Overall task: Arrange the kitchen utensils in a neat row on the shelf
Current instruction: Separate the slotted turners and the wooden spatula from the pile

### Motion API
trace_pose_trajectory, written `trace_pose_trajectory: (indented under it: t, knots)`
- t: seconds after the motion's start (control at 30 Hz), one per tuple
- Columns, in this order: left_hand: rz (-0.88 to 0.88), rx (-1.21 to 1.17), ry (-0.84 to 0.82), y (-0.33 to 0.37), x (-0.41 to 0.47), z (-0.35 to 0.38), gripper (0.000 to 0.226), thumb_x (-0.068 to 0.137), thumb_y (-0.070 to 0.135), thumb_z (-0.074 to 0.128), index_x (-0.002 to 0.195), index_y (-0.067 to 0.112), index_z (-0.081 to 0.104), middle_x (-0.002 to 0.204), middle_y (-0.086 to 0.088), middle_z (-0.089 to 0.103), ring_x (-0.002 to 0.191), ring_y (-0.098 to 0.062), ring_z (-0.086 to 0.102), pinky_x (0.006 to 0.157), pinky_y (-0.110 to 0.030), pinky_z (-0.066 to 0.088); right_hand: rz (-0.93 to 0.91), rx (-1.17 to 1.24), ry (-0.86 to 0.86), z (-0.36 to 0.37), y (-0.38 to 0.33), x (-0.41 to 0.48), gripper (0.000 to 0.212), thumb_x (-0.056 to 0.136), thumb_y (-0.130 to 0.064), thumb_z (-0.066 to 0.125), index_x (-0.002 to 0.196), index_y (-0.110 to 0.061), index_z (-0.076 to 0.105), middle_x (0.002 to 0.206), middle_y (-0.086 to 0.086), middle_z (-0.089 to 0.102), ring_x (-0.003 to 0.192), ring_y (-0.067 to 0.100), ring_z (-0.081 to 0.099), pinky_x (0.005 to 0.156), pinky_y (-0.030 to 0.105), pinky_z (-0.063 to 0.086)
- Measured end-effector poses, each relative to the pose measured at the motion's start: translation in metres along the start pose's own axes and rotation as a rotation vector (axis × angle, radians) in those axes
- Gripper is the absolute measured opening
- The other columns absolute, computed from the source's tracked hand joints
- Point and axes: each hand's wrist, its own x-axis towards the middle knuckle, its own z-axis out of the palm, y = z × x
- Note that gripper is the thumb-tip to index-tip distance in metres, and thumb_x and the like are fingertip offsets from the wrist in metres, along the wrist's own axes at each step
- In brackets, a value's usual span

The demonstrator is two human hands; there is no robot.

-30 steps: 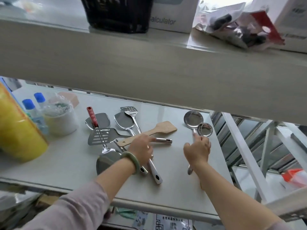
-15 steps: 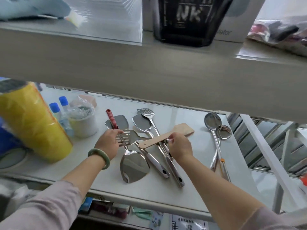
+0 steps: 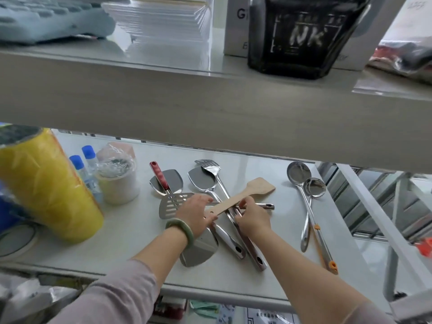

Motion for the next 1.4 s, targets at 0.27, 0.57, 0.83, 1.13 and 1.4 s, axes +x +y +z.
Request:
trace_pose_trajectory:
  t: [0.27, 0.57, 0.83, 1.13, 1.4]
  knots:
    - [0.031, 0.22, -0.052, 0.026, 0.019, 0.021, 0.047, 0.091, 0.015, 0.04, 0.136, 0.025, 0.037, 0.122, -0.005, 0.046, 0.109, -0.024, 0.047, 0.095, -0.034, 0.039, -0.069, 0.163, 0.055, -0.005, 0.005, -0.007, 0.021, 0.079, -0.004, 0.055, 0.098, -0.012, 0.049, 0.097, 0.011, 0.057, 0.081, 0.025, 0.051, 0.07, 0.027, 0.037]
    - [-0.002, -0.013, 0.044, 0.008, 0.018, 0.012, 0.037, 0.097, 0.023, 0.035, 0.133, 0.021, 0.047, 0.124, -0.006, 0.053, 0.113, -0.024, 0.046, 0.1, -0.033, 0.039, 0.024, -0.15, 0.199, -0.021, 0.045, -0.01, 0.063, 0.087, -0.017, 0.052, 0.142, -0.025, 0.022, 0.081, 0.004, 0.055, 0.075, 0.026, 0.051, 0.065, 0.031, 0.039]
    - [0.058, -0.121, -0.018, -0.003, 0.013, -0.006, 0.035, 0.095, 0.014, 0.041, 0.126, 0.019, 0.056, 0.116, -0.006, 0.065, 0.107, -0.021, 0.056, 0.096, -0.029, 0.043, -0.085, -0.536, 0.135, -0.029, 0.053, -0.004, 0.077, 0.082, -0.018, 0.049, 0.149, -0.023, 0.012, 0.13, 0.012, 0.04, 0.118, 0.029, 0.039, 0.099, 0.033, 0.035]
    - [-0.165, -0.516, 0.155, -0.035, -0.005, -0.023, 0.027, 0.096, 0.017, 0.04, 0.112, 0.03, 0.059, 0.096, 0.002, 0.069, 0.08, -0.021, 0.064, 0.067, -0.028, 0.053, -0.207, -0.539, 0.075, -0.027, 0.057, 0.008, 0.075, 0.075, -0.005, 0.044, 0.142, -0.021, 0.015, 0.154, 0.007, 0.016, 0.146, 0.025, 0.005, 0.121, 0.041, 0.004]
    - [-0.658, -0.71, 0.389, -0.068, -0.018, -0.018, 0.035, 0.098, 0.03, 0.034, 0.113, 0.005, 0.054, 0.087, -0.011, 0.059, 0.078, -0.024, 0.052, 0.07, -0.033, 0.04, -0.31, -0.676, -0.093, -0.026, 0.049, 0.02, 0.094, 0.076, -0.005, 0.04, 0.145, -0.026, -0.019, 0.157, 0.002, -0.021, 0.142, 0.024, -0.026, 0.12, 0.046, -0.006]
